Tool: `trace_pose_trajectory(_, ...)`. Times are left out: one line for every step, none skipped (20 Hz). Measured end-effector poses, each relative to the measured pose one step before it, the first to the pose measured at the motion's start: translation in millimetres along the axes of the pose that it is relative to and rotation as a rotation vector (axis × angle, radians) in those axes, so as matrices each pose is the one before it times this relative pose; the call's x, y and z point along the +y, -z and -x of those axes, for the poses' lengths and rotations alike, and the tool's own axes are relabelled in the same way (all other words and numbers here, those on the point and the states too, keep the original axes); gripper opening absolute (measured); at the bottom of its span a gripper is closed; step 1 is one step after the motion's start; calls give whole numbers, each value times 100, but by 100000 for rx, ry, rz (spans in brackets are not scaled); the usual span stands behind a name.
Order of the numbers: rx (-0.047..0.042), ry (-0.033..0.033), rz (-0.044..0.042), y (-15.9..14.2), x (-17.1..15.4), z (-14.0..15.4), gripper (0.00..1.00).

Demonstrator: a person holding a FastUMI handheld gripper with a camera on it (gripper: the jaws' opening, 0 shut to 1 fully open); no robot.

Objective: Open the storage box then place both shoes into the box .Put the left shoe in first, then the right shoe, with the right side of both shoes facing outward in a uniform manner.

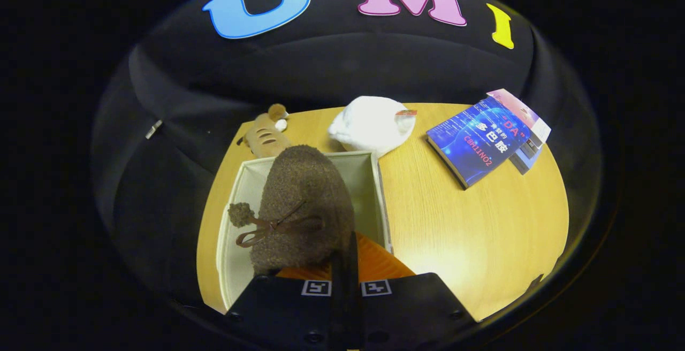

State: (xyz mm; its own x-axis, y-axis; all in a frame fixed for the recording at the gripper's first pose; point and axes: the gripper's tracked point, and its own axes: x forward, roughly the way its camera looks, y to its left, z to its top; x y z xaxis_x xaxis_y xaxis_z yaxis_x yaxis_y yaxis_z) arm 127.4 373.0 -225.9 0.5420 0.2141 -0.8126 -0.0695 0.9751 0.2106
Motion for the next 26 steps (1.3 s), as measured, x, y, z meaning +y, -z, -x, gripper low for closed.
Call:
trace_pose_trajectory(816,2712,904,262,-318,-380,6)
trace_pose_trajectory(840,1754,646,295,-139,-241,6)
trace_pose_trajectory(-15,526,564,71,286,-305,6)
trace_pose_trajectory(143,998,964,115,108,-155,6)
trace_pose_trajectory(388,1533,1550,184,-88,-161,6)
trace_pose_trajectory(639,1263,1728,333,36,-209,6)
trace_pose_trajectory(318,938,1391,225,171,-123,7)
trace_pose_trajectory(134,64,916,262,325,-26,9)
trace_pose_trajectory(112,-538,515,105,390,110,15)
trace_pose_trajectory(-109,155,867,63,183,310,22)
trace_pose_trajectory(-358,775,1132,288,-14,459,27)
trace_pose_trajectory(-1408,-1746,760,-299,439,708,36)
trace_pose_trajectory(-1335,-1339,1043,-310,320,564,46)
trace_pose_trajectory(-1259,-1276,845,-295,212,665,56)
trace_pose_trajectory(-1523,-1479,1095,-395,40,755,70)
trace_pose_trajectory(-3529,-1973,534,-980,211,716,77)
trace_pose_trajectory(-3402,-255,309,-1214,-259,924,89)
trace_pose_trajectory(-3590,-571,-186,-1024,-390,353,100)
trace_pose_trajectory(-2599,-938,-789,-863,-57,820,99)
trace_pose_trajectory(-2521,-138,-350,-942,-349,649,99)
trace_pose_trajectory(-2555,811,494,-883,-759,488,99)
trace_pose_trajectory(-2326,1352,1112,-798,-847,439,99)
trace_pose_trajectory(-2052,1007,1091,-548,-641,381,99)
trace_pose_trajectory(-1551,650,864,-323,-597,404,99)
trace_pose_trajectory(-1181,139,499,-269,-452,368,99)
trace_pose_trajectory(-1099,99,688,-195,-536,475,99)
